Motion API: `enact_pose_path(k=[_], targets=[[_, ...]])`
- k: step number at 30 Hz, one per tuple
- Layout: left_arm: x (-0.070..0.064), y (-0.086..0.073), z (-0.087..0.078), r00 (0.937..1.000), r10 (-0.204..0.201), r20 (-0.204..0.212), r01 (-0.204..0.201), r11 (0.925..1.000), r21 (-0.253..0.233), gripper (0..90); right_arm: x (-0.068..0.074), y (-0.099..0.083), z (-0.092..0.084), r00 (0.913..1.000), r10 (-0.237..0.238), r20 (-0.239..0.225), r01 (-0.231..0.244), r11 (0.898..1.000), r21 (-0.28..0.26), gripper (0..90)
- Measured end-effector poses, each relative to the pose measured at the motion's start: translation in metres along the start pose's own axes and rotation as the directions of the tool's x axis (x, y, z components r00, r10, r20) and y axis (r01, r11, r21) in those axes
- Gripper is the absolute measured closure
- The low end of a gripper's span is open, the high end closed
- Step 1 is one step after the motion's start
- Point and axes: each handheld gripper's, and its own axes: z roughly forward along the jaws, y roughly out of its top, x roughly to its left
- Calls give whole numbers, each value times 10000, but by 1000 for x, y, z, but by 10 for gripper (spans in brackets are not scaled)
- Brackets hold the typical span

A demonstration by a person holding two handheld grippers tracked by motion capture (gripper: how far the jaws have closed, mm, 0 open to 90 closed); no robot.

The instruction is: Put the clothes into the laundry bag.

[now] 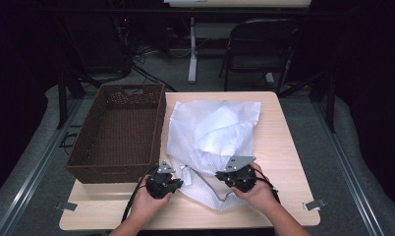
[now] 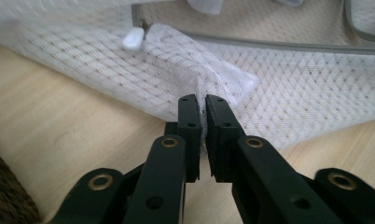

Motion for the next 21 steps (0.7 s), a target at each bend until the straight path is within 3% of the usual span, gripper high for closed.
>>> enact_pose_path(k=[2,6,12,21], targets=[[0,-1,0,9999,-99,17,99,9999,81,775,0,-2,4,9999,113,-65,-113,9999,20,888],[0,2,-5,9998,-94,181,98,9997,-217,719,0,-8,13,9999,130,-87,-127,9993,344,888],[0,3,-13,9999,-135,33,136,9985,-539,664,-3,-15,20,9995,268,-180,-254,9968,764,888],[3,-4,-27,9988,-496,51,499,9953,-827,584,-4,-16,19,9996,208,-197,-192,9968,780,879]])
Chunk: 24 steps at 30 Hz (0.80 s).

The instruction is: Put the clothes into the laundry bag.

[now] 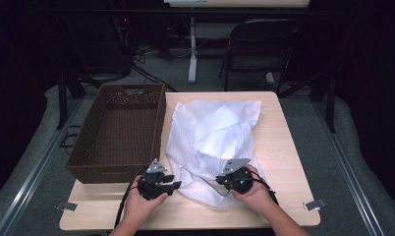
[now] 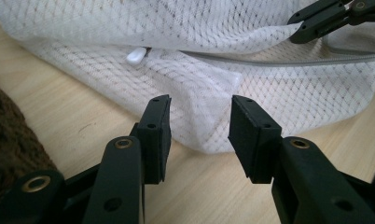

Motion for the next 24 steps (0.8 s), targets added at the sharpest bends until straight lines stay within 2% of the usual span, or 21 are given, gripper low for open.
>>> enact_pose_path(k=[2,5,8,11,15,18,24], targets=[[0,-1,-1,10000,-55,-13,55,10000,-67,569,0,0,-1,10000,23,16,-23,10000,-27,848],[0,0,-3,9999,114,-78,-114,9999,-73,542,1,0,-5,9999,85,124,-83,9998,-165,805],[-2,-1,-5,9999,134,-92,-135,9998,-142,527,3,2,-11,9997,71,231,-59,9986,-518,731],[-3,-1,-6,9997,194,-130,-196,9996,-219,509,5,4,-18,9985,20,550,23,9970,-771,624],[-5,-1,-10,9993,292,-229,-299,9992,-282,503,6,6,-28,9956,-43,938,184,9884,-1506,529],[-5,-1,-13,9992,280,-269,-292,9986,-444,501,5,7,-35,9926,-14,1216,240,9826,-1840,494],[-3,-1,-19,9989,263,-388,-288,9975,-649,498,1,4,-46,9865,242,1617,87,9798,-1996,482]])
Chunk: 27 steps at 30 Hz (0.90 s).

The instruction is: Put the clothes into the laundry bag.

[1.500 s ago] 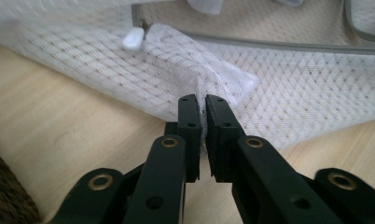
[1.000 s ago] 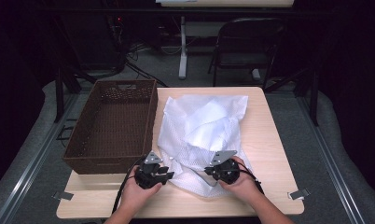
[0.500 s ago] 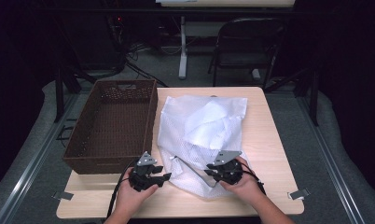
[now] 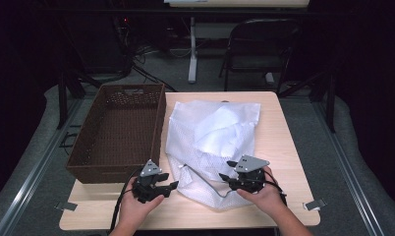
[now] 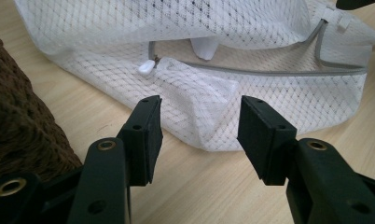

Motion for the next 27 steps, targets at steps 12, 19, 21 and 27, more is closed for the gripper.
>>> enact_pose_path(k=[12,19,21,27], targets=[[7,-4,-9,9996,-278,-99,275,9991,-309,498,-16,-25,-33,9933,822,816,-808,9965,-195,477],[12,-4,-3,9992,-375,-150,371,9988,-310,500,-31,-43,-44,9746,1732,1418,-1671,9845,-541,476],[13,-4,-2,9994,-339,-104,336,9992,-235,499,-34,-46,-43,9728,1742,1528,-1660,9840,-649,477],[13,-4,3,9995,-291,-146,289,9995,-111,499,-38,-53,-35,9705,1860,1532,-1808,9824,-471,477]])
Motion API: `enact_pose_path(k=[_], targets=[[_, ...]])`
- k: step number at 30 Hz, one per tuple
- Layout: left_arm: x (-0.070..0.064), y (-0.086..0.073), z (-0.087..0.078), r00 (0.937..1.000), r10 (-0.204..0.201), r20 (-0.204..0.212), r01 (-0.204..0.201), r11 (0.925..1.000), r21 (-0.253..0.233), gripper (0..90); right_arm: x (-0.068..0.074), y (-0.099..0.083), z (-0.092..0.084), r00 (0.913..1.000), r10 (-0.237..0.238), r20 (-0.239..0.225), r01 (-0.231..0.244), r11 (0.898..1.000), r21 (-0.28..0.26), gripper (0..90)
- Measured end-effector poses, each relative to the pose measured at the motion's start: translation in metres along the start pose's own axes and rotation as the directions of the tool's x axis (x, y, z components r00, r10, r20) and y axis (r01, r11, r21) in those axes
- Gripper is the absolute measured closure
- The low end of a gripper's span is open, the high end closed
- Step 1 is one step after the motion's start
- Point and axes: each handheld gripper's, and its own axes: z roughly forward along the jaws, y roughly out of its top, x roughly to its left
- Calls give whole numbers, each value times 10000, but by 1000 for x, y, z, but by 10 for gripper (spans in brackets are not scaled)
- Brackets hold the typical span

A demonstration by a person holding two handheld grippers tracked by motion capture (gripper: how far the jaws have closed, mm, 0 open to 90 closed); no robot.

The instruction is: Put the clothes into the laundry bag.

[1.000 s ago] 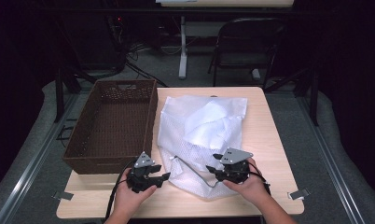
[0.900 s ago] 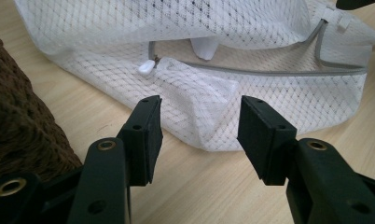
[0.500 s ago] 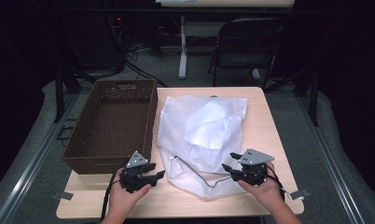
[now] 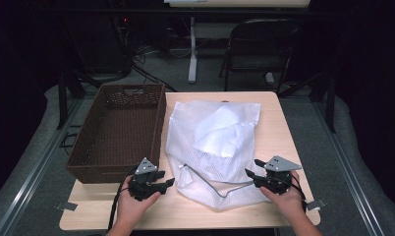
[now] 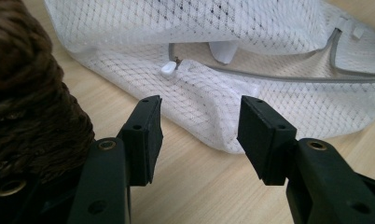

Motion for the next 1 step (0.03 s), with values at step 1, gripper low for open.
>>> enact_pose_path(k=[1], targets=[[0,0,1,10000,-1,27,1,10000,45,499,-1,-1,1,10000,32,-9,-32,10000,63,477]])
